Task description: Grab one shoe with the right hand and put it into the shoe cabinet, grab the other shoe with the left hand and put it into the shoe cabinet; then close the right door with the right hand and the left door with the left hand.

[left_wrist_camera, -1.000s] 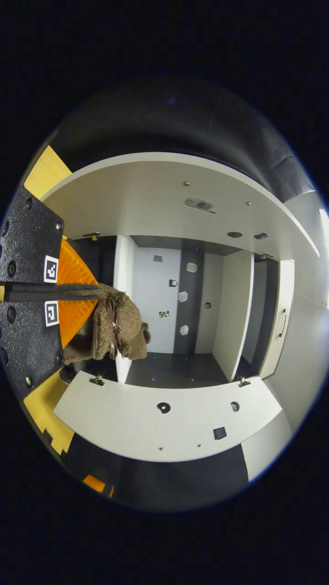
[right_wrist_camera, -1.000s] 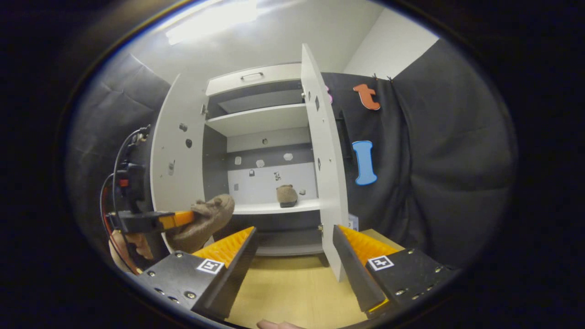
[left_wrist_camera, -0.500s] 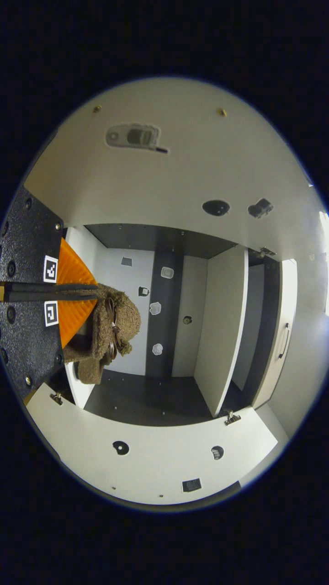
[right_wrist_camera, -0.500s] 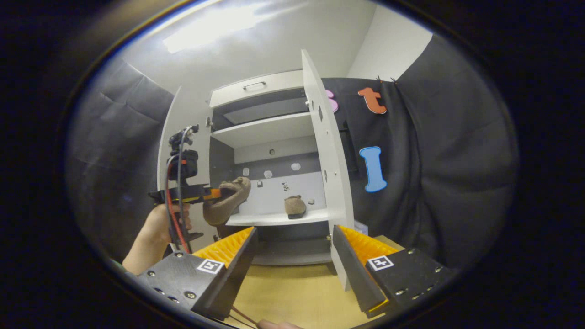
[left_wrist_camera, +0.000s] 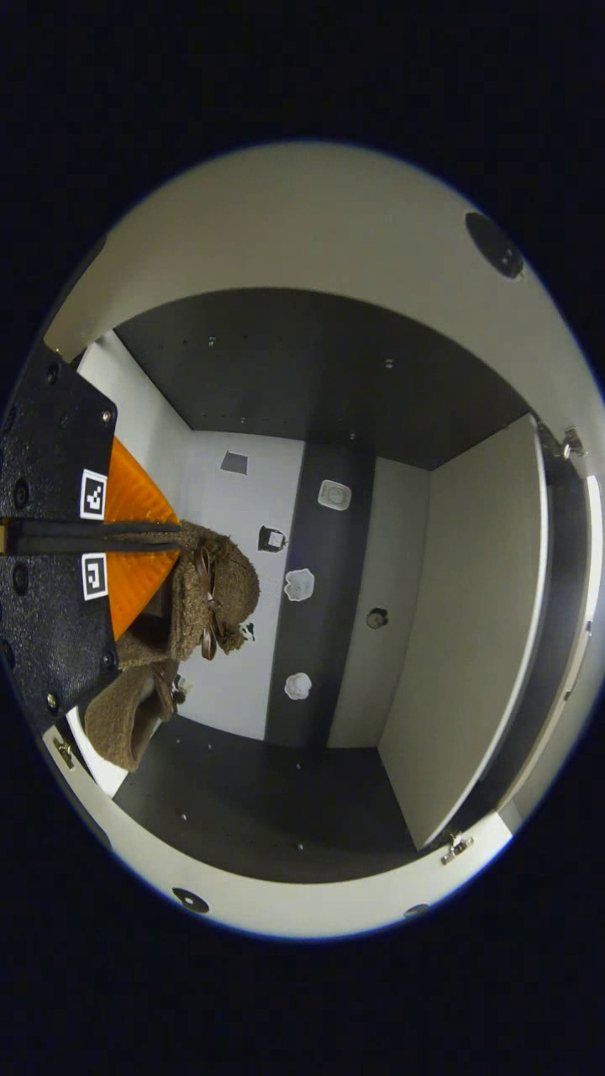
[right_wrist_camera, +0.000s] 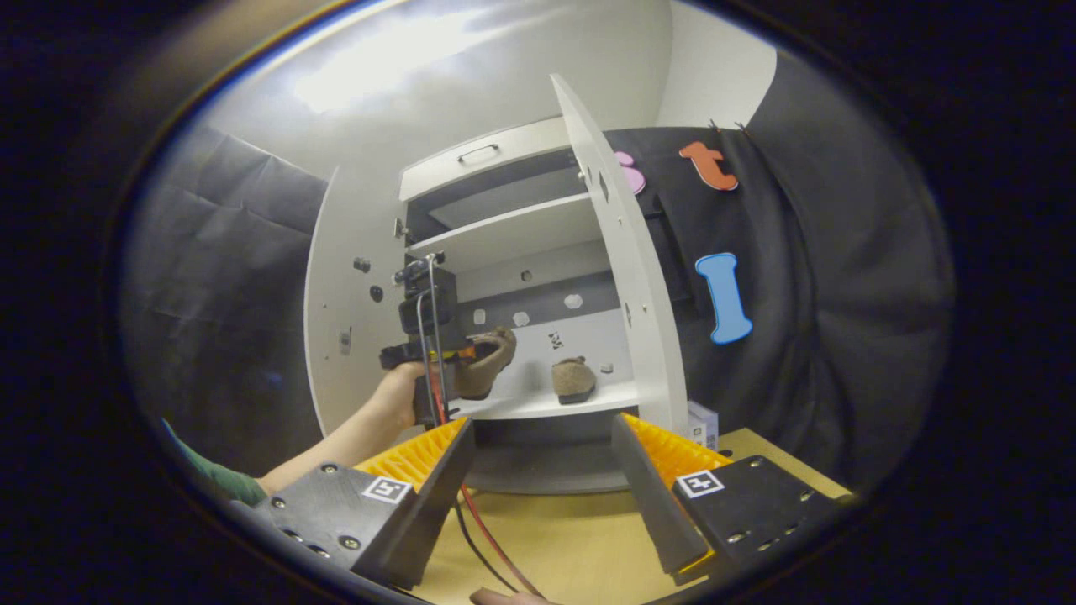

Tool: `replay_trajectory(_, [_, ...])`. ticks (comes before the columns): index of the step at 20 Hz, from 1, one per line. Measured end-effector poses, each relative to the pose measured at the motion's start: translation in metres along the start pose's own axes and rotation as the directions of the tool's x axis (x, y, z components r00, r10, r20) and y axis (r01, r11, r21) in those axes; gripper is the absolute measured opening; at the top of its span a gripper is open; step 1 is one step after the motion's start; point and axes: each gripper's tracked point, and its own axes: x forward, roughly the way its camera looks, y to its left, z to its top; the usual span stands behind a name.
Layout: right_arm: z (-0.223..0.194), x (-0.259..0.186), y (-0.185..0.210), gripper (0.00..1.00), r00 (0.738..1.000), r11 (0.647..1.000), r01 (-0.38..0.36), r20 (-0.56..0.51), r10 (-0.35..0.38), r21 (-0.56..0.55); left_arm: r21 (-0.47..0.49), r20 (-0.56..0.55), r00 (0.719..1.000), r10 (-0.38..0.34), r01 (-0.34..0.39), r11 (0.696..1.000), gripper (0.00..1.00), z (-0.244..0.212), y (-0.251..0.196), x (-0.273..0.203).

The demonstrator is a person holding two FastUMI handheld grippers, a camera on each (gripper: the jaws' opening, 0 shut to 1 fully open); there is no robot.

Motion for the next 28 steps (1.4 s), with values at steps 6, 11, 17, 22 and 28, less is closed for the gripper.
replay_trajectory(6, [-0.013,0.017,-0.025,0.99,0.999,0.999,0.039,-0.017,-0.039,0.022,0.029,-0.039,0.997,0.068,-0.067,0.997,0.00,-0.026,0.019,0.031])
replay_trajectory(11, [-0.014,0.015,-0.024,0.99,0.999,0.999,0.048,-0.016,-0.048,0.020,0.016,-0.034,0.996,0.086,-0.085,0.996,0.01,-0.033,0.033,0.041])
replay_trajectory(17, [-0.018,0.002,-0.006,0.99,0.998,0.998,0.047,-0.030,-0.048,-0.034,0.002,-0.014,1.000,-0.003,0.003,1.000,0.54,-0.015,0.012,0.017])
replay_trajectory(22, [-0.016,-0.023,0.013,0.99,0.999,0.997,0.043,-0.016,-0.044,-0.061,0.074,0.019,1.000,-0.022,0.021,0.997,0.93,-0.006,0.005,-0.039])
replay_trajectory(28, [0.005,-0.074,0.016,0.99,0.994,0.991,0.104,0.040,-0.101,-0.085,0.061,0.011,0.999,-0.039,0.038,0.997,0.95,-0.014,0.009,-0.147])
